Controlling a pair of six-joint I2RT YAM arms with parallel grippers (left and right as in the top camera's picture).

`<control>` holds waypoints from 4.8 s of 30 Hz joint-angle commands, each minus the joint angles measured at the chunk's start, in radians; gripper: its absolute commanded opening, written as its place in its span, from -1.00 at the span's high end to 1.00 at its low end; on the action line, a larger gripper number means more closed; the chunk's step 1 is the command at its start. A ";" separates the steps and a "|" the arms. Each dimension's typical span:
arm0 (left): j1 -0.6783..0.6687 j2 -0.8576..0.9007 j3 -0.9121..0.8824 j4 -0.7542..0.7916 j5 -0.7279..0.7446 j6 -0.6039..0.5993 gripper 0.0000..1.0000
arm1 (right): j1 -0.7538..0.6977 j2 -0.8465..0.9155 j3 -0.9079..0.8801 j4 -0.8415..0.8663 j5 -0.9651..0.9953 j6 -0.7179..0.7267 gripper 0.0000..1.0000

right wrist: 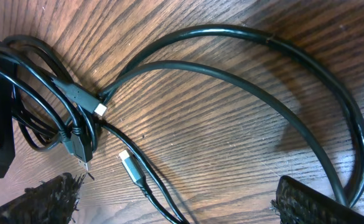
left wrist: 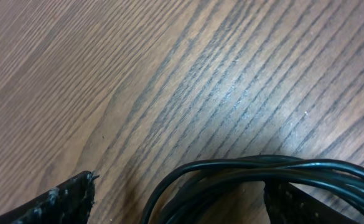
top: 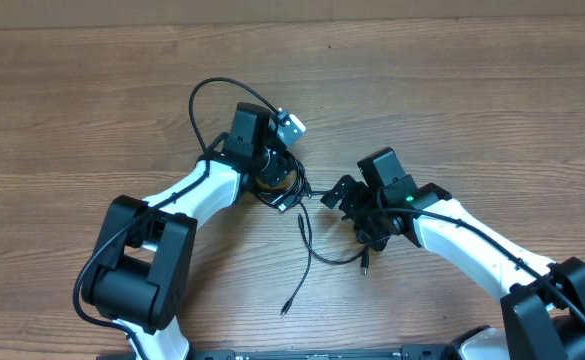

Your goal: Untangle cables

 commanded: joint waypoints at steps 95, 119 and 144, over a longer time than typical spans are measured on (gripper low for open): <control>-0.001 -0.299 0.011 -0.060 -0.056 -0.293 0.91 | 0.005 -0.004 0.000 -0.001 0.011 -0.008 -1.00; -0.002 -0.459 0.011 -0.172 0.162 -0.746 0.92 | 0.002 -0.004 0.001 0.216 -0.245 -0.123 -1.00; -0.001 -0.448 0.011 -0.395 -0.051 -1.229 0.91 | 0.001 -0.004 0.001 0.275 -0.246 0.281 -0.87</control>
